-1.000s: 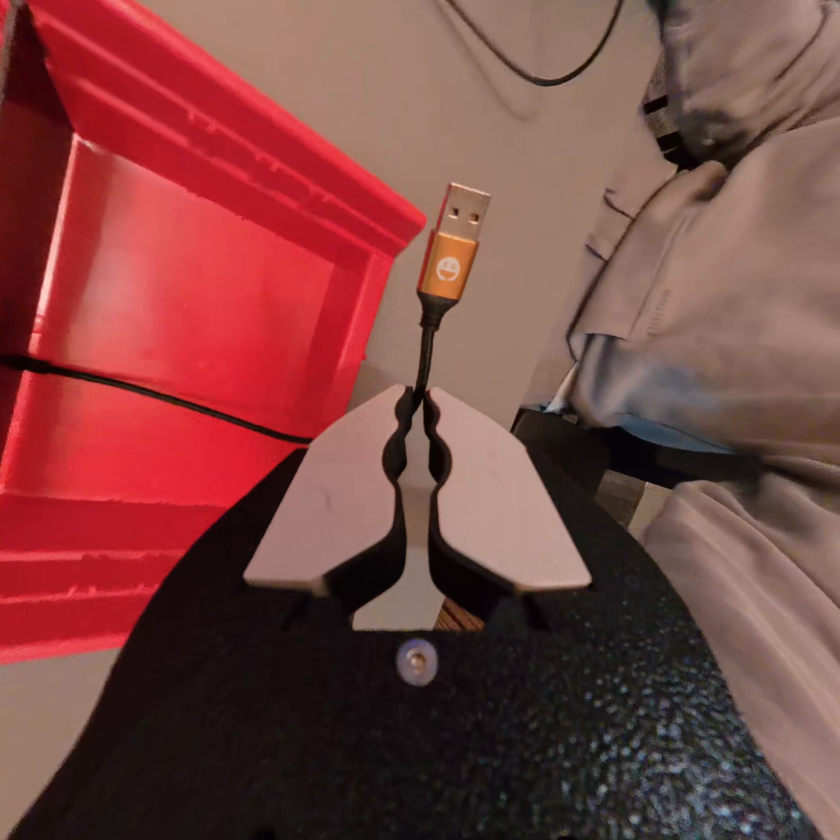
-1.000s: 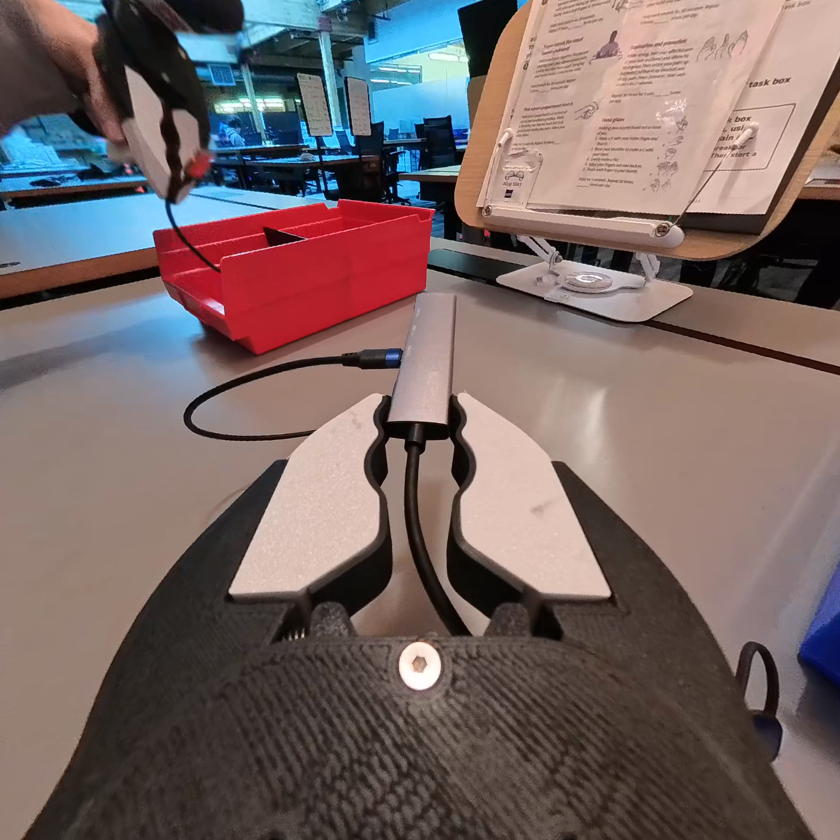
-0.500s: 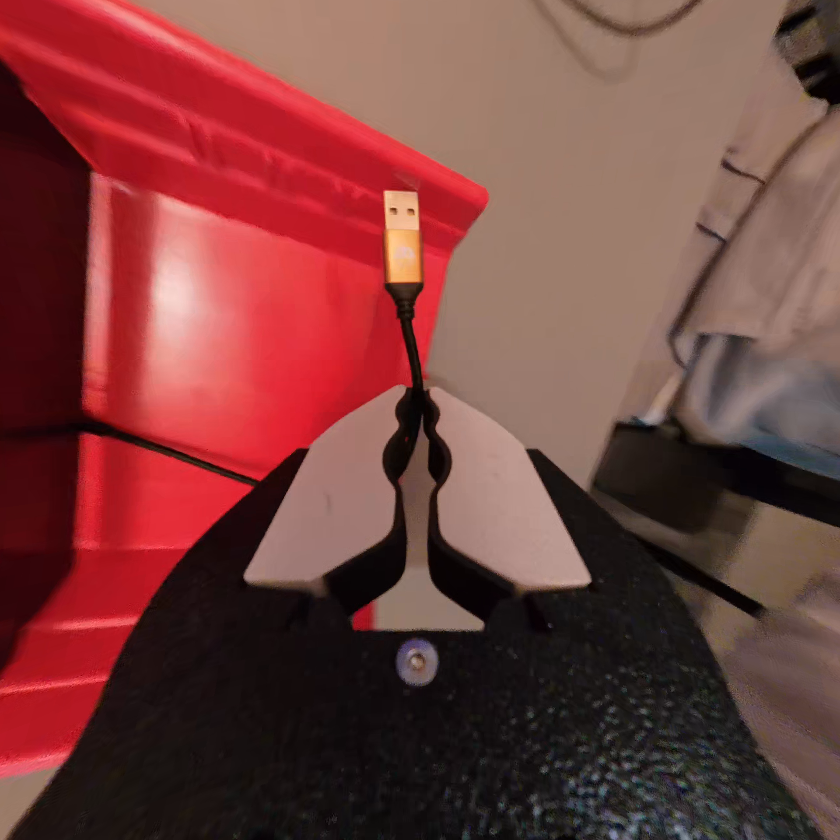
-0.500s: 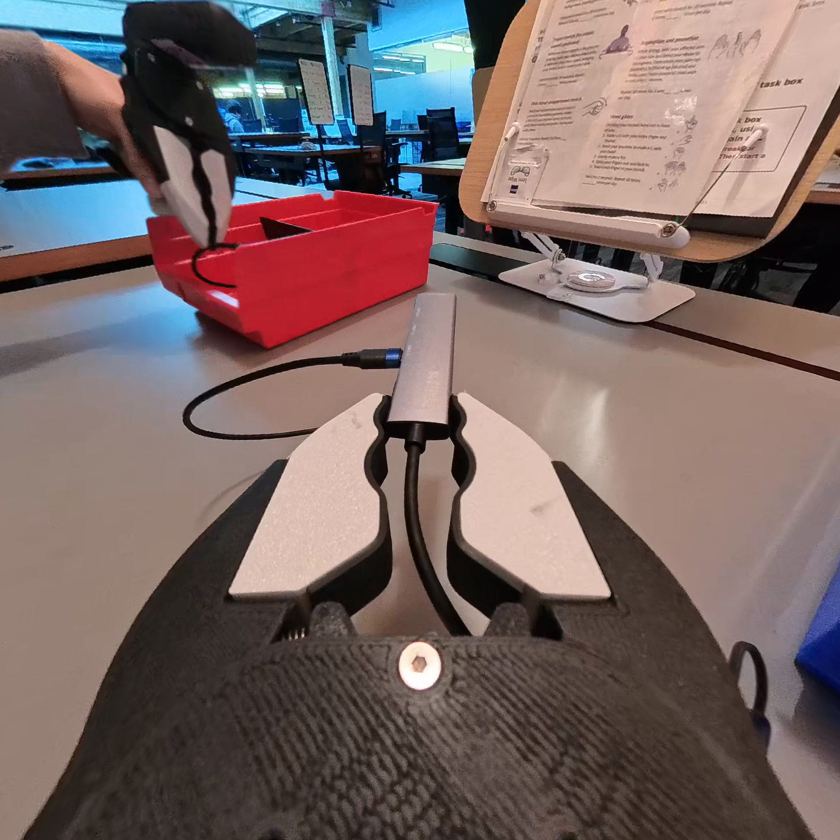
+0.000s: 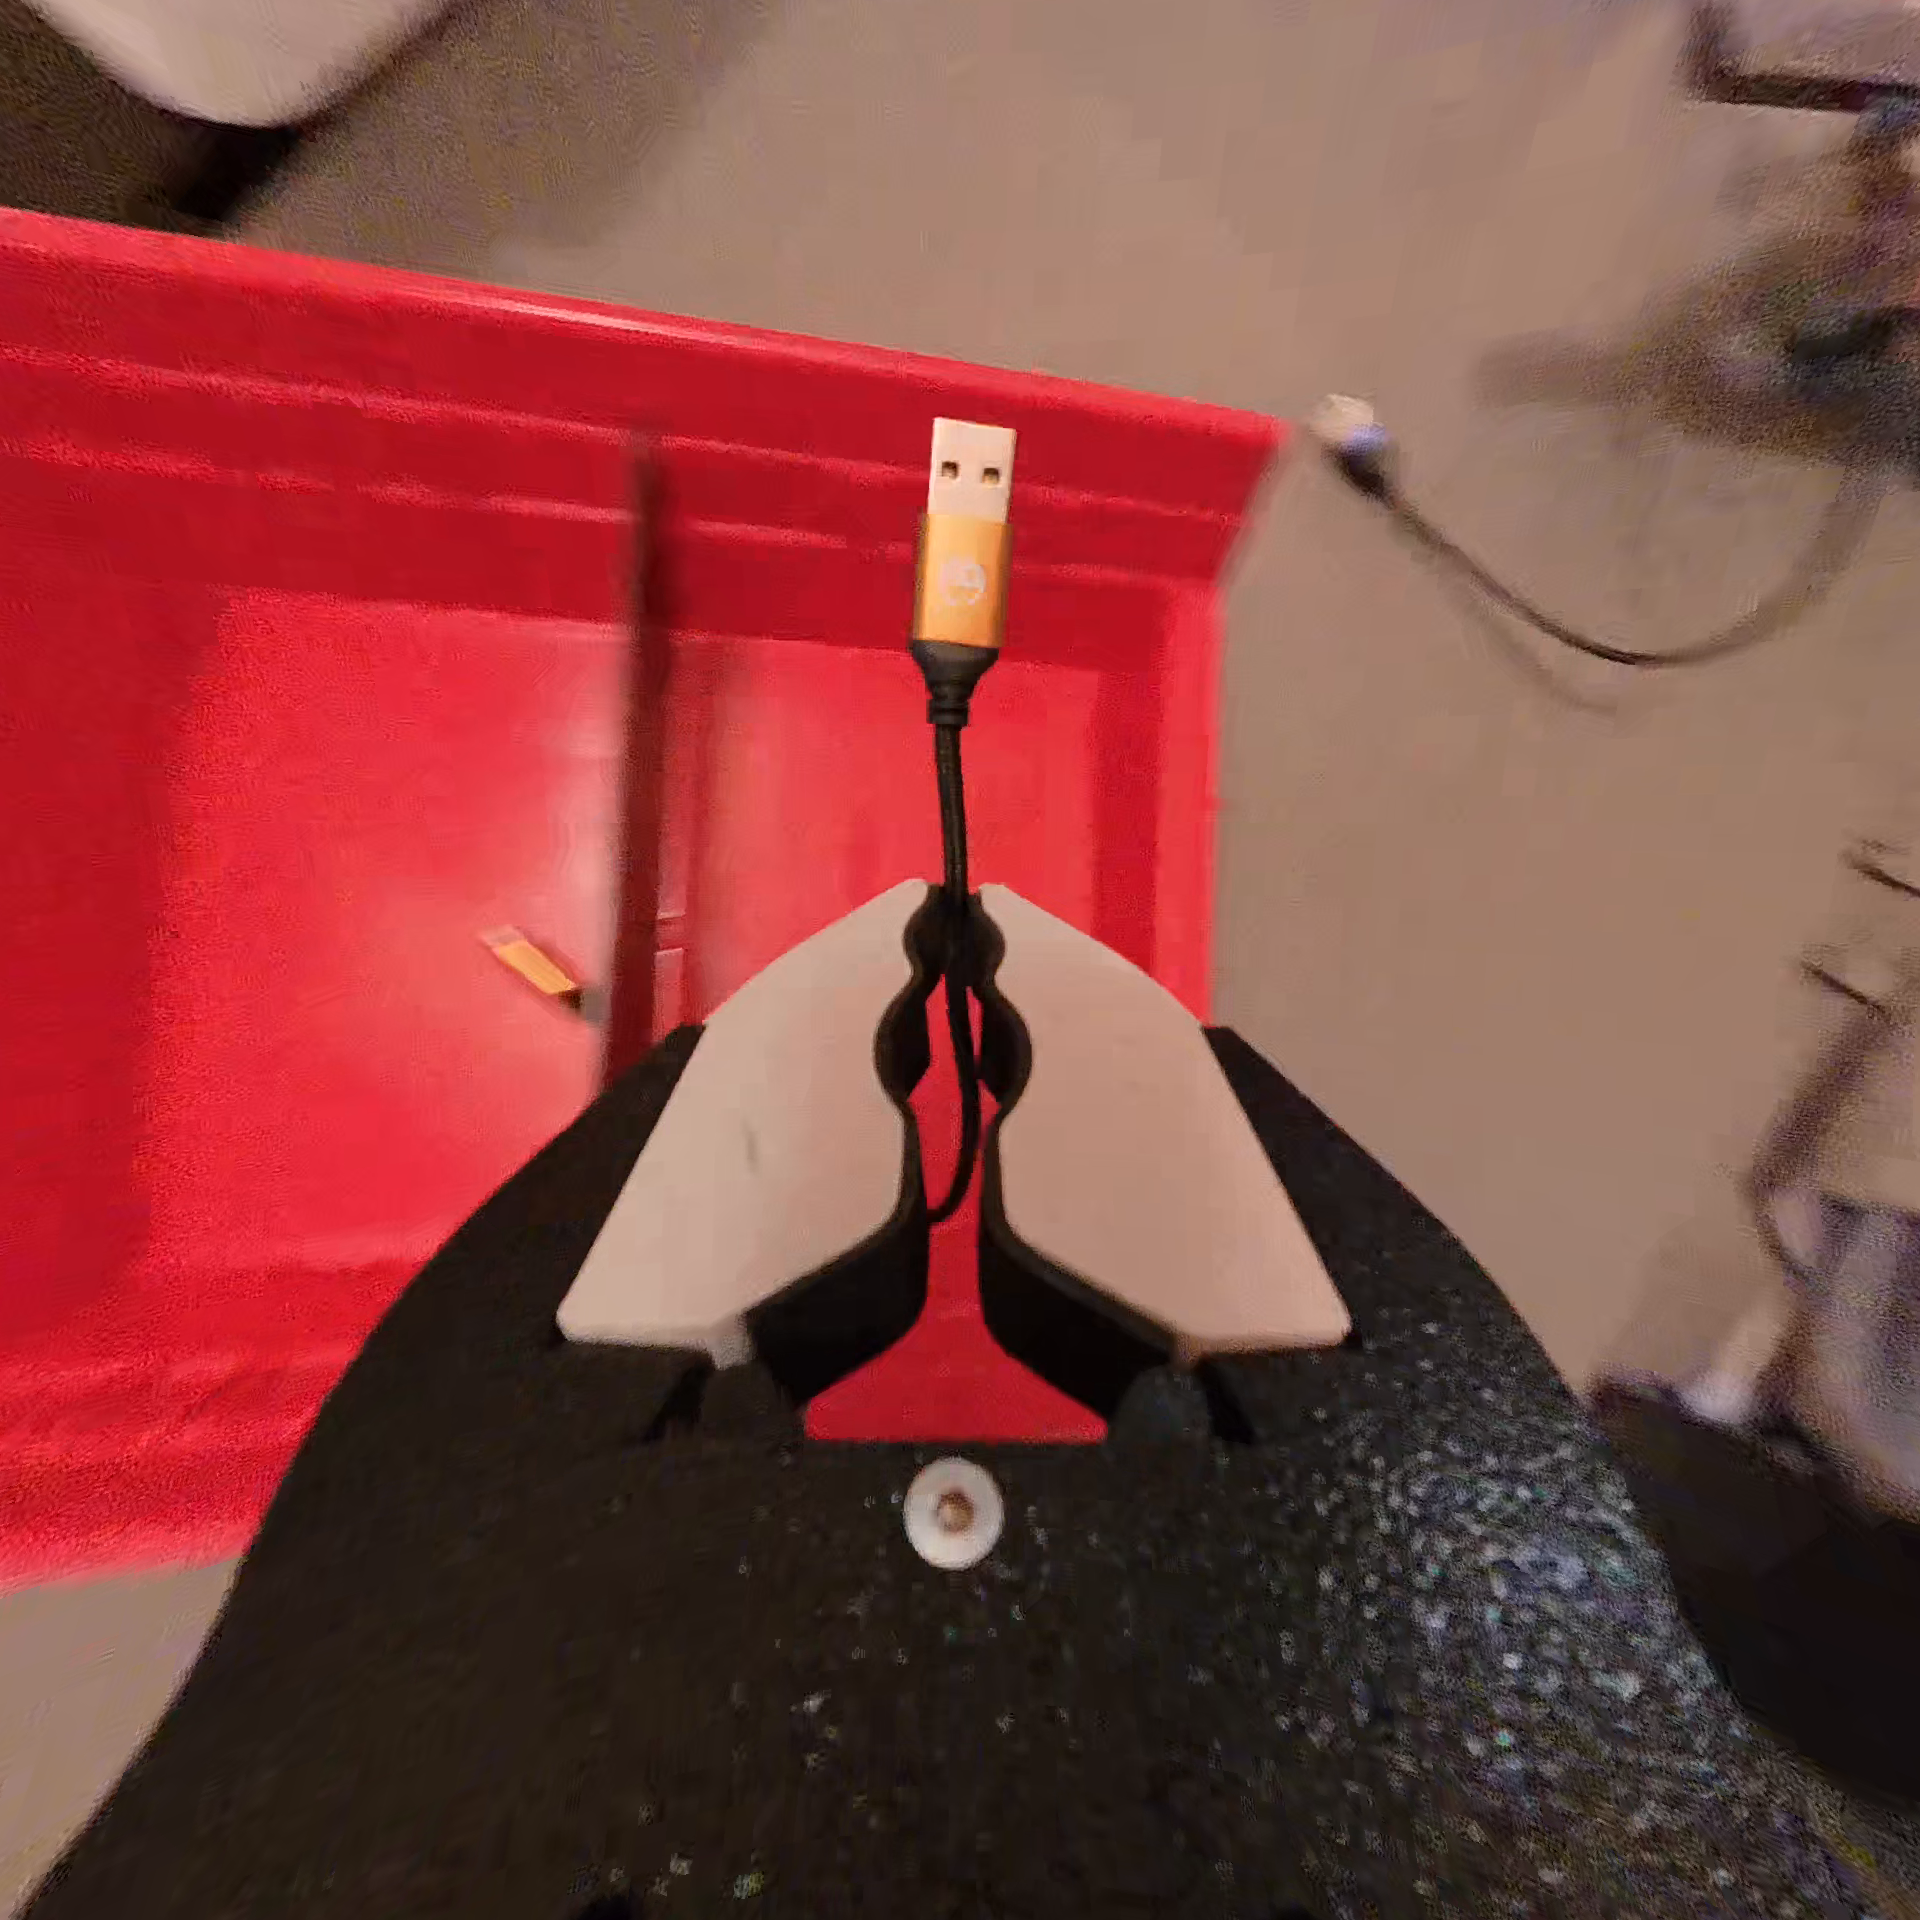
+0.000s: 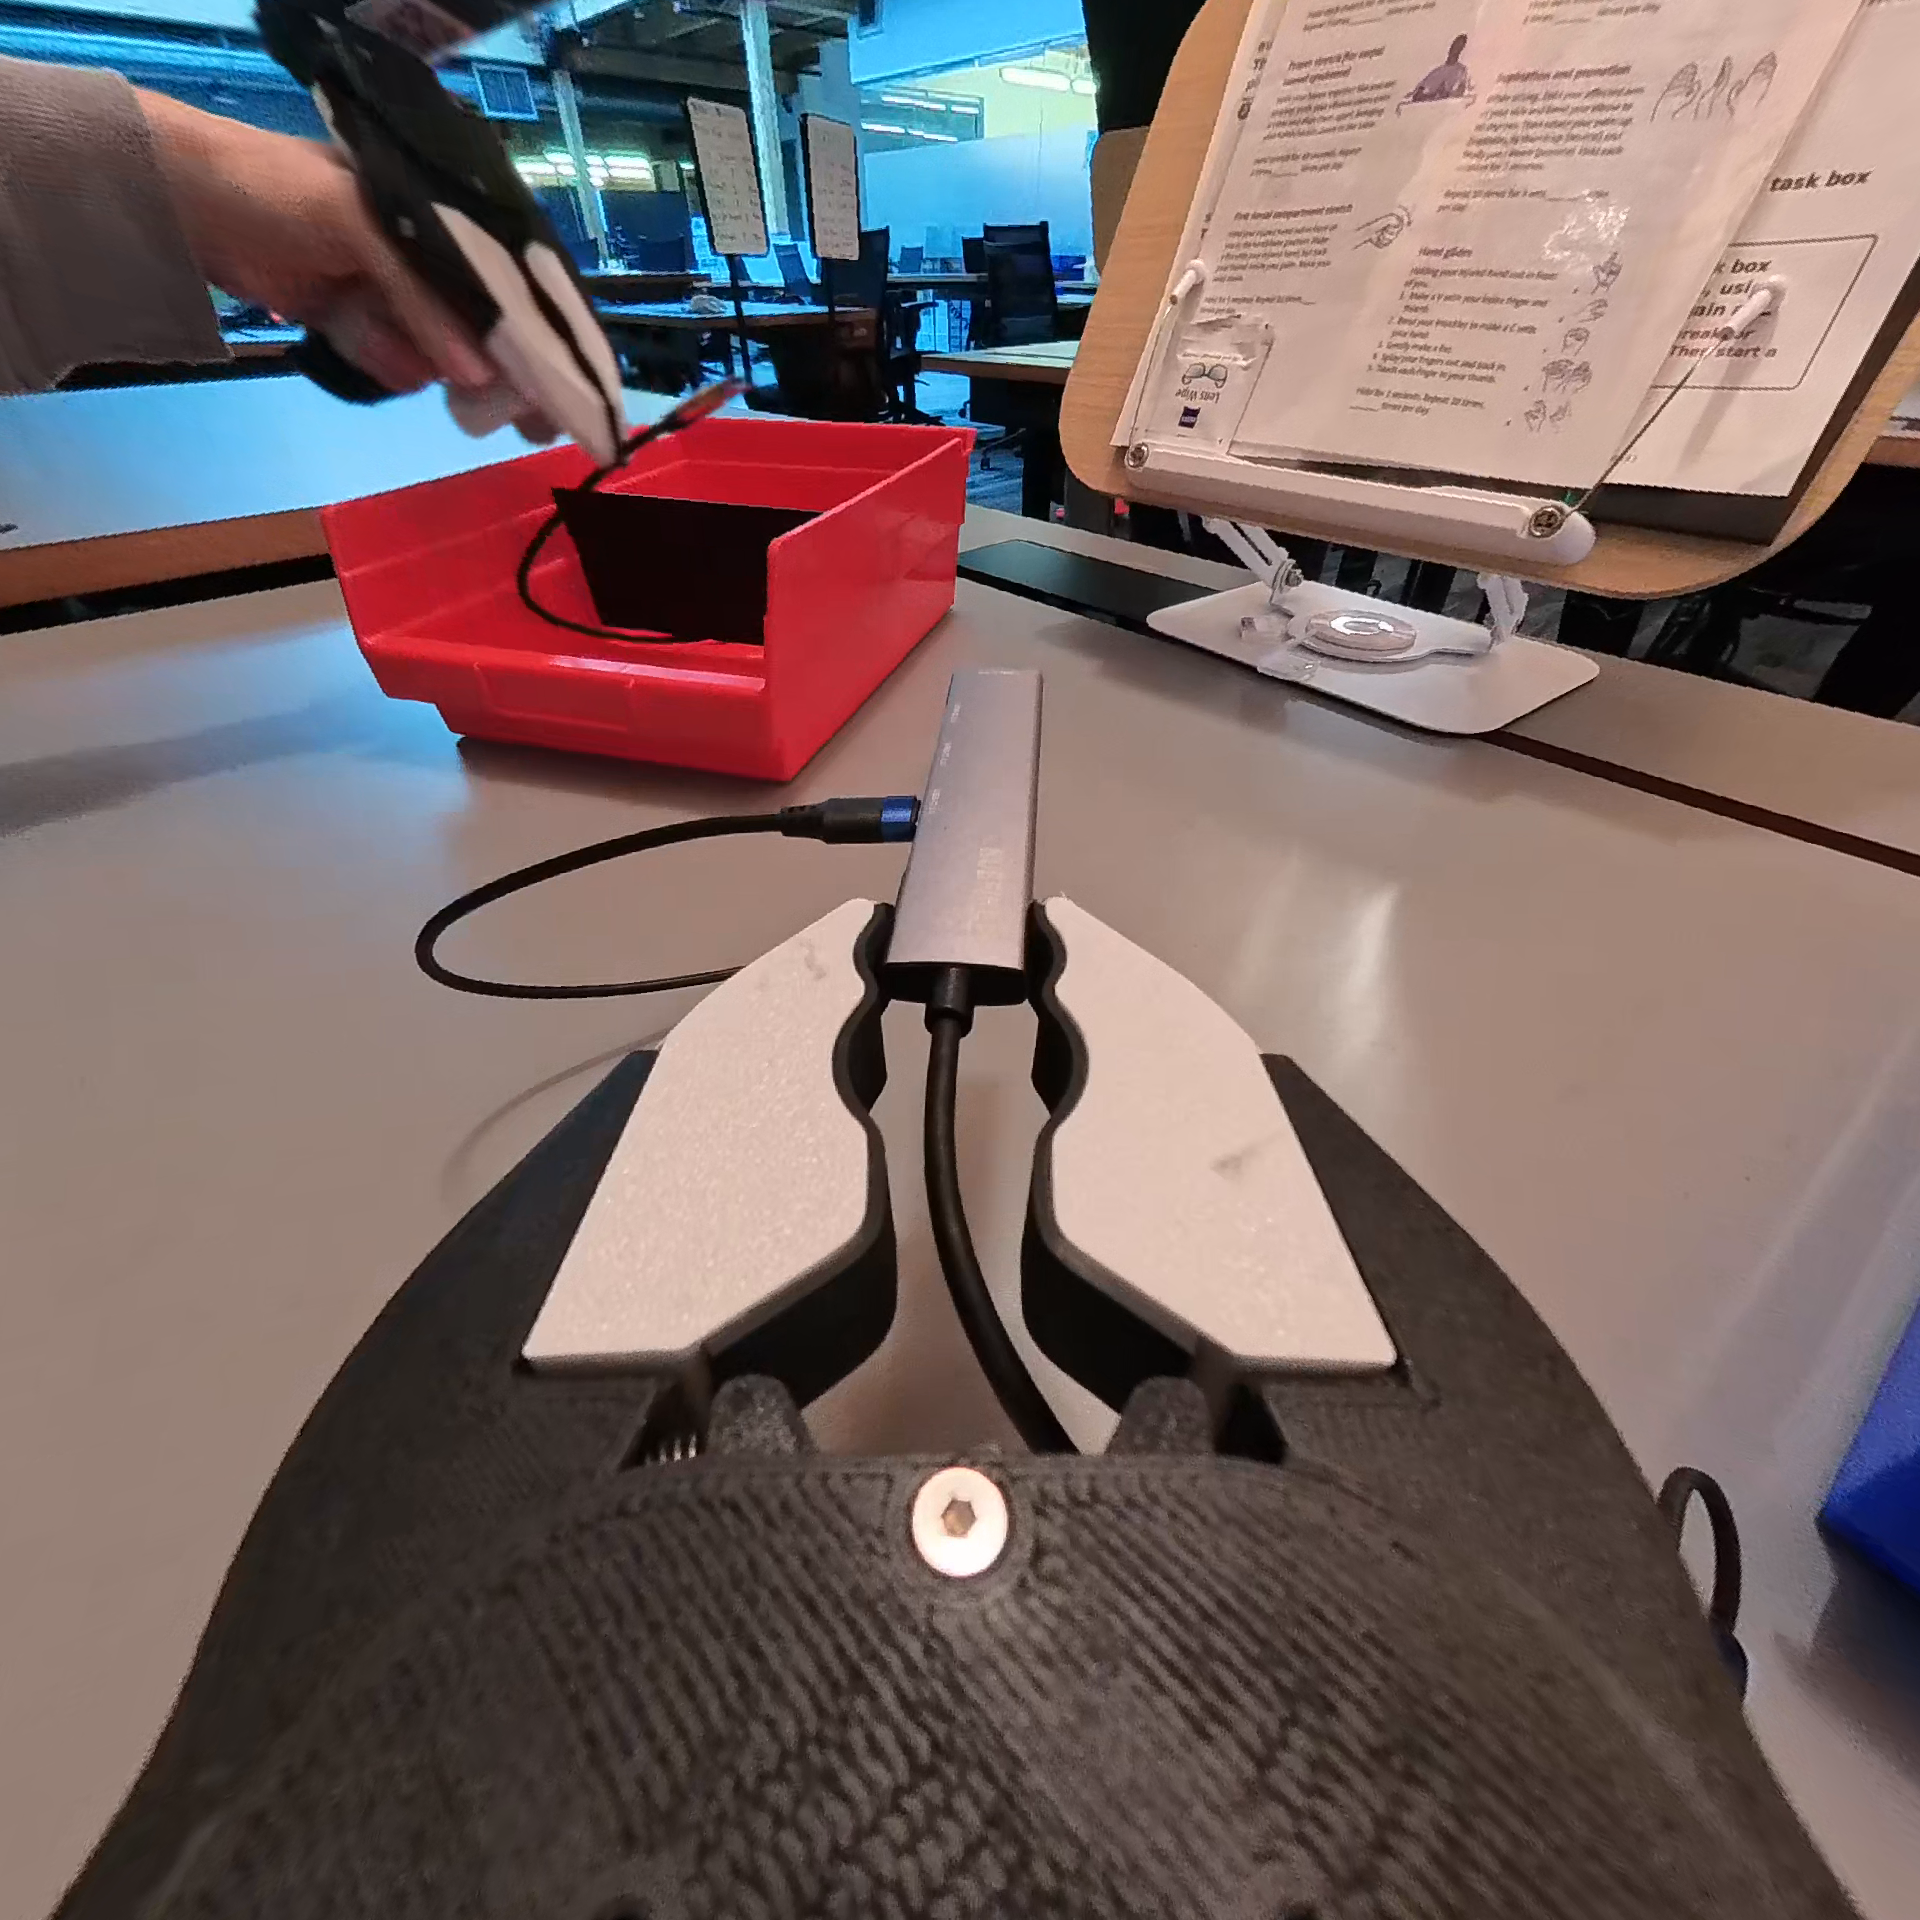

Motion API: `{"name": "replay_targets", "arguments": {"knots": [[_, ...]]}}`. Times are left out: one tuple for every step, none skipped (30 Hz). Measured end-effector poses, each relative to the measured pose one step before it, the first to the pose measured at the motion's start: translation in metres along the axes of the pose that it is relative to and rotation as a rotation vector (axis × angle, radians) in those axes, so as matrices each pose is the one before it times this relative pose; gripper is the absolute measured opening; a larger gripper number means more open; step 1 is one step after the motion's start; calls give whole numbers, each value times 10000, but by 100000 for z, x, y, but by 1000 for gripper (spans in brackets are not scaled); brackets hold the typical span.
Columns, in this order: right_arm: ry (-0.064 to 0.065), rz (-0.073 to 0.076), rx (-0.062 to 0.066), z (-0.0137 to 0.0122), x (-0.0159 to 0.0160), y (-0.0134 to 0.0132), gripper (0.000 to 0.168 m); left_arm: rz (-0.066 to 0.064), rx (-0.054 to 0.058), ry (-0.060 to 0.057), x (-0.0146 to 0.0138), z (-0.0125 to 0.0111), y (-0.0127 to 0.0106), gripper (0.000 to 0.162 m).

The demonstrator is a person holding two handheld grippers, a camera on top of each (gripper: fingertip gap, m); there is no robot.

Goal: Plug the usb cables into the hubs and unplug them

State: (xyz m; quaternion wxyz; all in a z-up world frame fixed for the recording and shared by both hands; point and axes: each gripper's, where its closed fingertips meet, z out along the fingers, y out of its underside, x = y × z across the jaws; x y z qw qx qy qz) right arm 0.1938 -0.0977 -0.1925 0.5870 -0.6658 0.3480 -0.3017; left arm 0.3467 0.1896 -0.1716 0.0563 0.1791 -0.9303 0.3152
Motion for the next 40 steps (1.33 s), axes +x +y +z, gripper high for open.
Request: {"name": "replay_targets", "arguments": {"knots": [[-1, -21, -6, 11, -25, 6, 24, 417, -397, 1504, 2586, 465, 560, 3], [-3, -16, -15, 6, -16, 17, 24, 522, -545, 1046, 1930, 564, 692, 3], [-4, -11, -19, 25, -18, 20, 24, 350, -538, 794, 1447, 527, 575, 3], [3, -13, -15, 15, -6, 16, 24, 24, -350, 729, 1193, 436, 216, 3], [13, -14, -6, 5, -3, 6, 24, -163, -80, 840, 1217, 277, -214, 3], [0, -13, 1, 0, -4, 9, 24, -198, 73, 677, 870, 75, -395, 3], [0, -10, 6, -7, -12, -6, 24, -194, -35, 199, 140, -54, -214, 3], [11, -3, 8, -10, 6, -9, 24, -92, -128, -130, -278, -169, 12, 3], [11, 1, 9, -7, 16, -10, 24, -70, -9, -40, -103, -268, -46, 3], [-3, 6, 12, -17, 10, -12, 24, -10, 93, -770, -1219, -434, -223, 3], [-10, 13, 15, -15, -4, -16, 24, 105, 155, -1761, -2574, -779, -284, 3], [-9, 24, 13, -11, 18, -15, 24, 2, 320, -1565, -2346, -773, -416, 3], [-1, 34, 10, -11, 35, -11, 24, -16, 679, -543, -897, -685, -866, 3], [-6, 32, 12, -18, 24, -12, 24, 102, 1185, -368, -439, -838, -1564, 3], [-12, 20, 10, -8, 9, -11, 24, 142, 1314, -369, -261, -964, -1839, 3], [-7, 8, -2, 1, -1, 2, 24, 204, 1195, -423, -311, -1026, -1820, 3], [-5, -4, -15, 18, -8, 26, 24, 137, 1018, -564, -620, -971, -1647, 3], [-14, -17, -27, 31, -43, 29, 24, -65, 742, -559, -756, -804, -1277, 3], [-3, -30, -28, 28, -34, 30, 24, -164, 393, -136, -294, -583, -633, 2], [-4, -33, -20, 20, -31, 21, 24, -278, -15, 380, 333, -235, 168, 2], [0, -26, -17, 23, -31, 17, 24, -662, -165, 896, 1005, 1, 555, 2], [0, -16, -10, 10, -13, 11, 24, -1095, -667, 1163, 1296, 260, 1324, 3], [-4, -3, -14, 16, -22, 25, 24, -1038, -1318, 883, 835, 446, 2226, 3], [-3, 2, -17, 18, 4, 18, 24, -86, -1375, 86, -136, 589, 2466, 3], [-7, 1, -15, 11, -6, 17, 24, 586, -1254, -155, -234, 699, 2369, 3], [-3, -6, -2, 10, -16, 2, 24, 529, -986, 17, 203, 773, 1805, 3], [15, -13, 16, -13, 11, -17, 24, 409, -476, -93, 79, 663, 858, 3], [15, -10, 14, -16, -4, -15, 24, 353, 31, -340, -211, 424, -56, 3], [0, -6, 7, -11, -7, -7, 24, 299, 296, -273, -127, 154, -522, 3], [1, -4, 0, 6, -3, -1, 24, 219, 371, -157, -87, -38, -694, 3], [8, -12, -1, 3, -3, 1, 24, 96, 343, -264, -361, -131, -692, 9], [7, -20, -2, 0, -13, 2, 24, -19, 219, -369, -543, -175, -514, 15], [5, -19, -5, -3, -16, 6, 24, -80, 99, -320, -535, -169, -328, 20], [-9, -16, -9, 16, -33, 8, 24, -153, 111, -82, -204, -176, -324, 26], [0, -8, -12, 11, -4, 12, 24, -160, 138, 174, 102, -205, -294, 31], [18, -1, -10, 20, 20, 10, 24, -264, 129, -135, -329, -133, -259, 26], [-9, 2, -12, 14, -9, 12, 24, -419, -39, -564, -896, 16, -50, 24], [-10, 7, -12, 8, -6, 13, 24, -360, -286, -523, -864, 111, 322, 28], [-9, 1, -1, 0, -12, 1, 24, -354, -447, -668, -914, 275, 645, 29], [-6, -1, 4, 3, -8, -5, 24, -464, -690, -1106, -1533, 383, 1013, 24]]}}
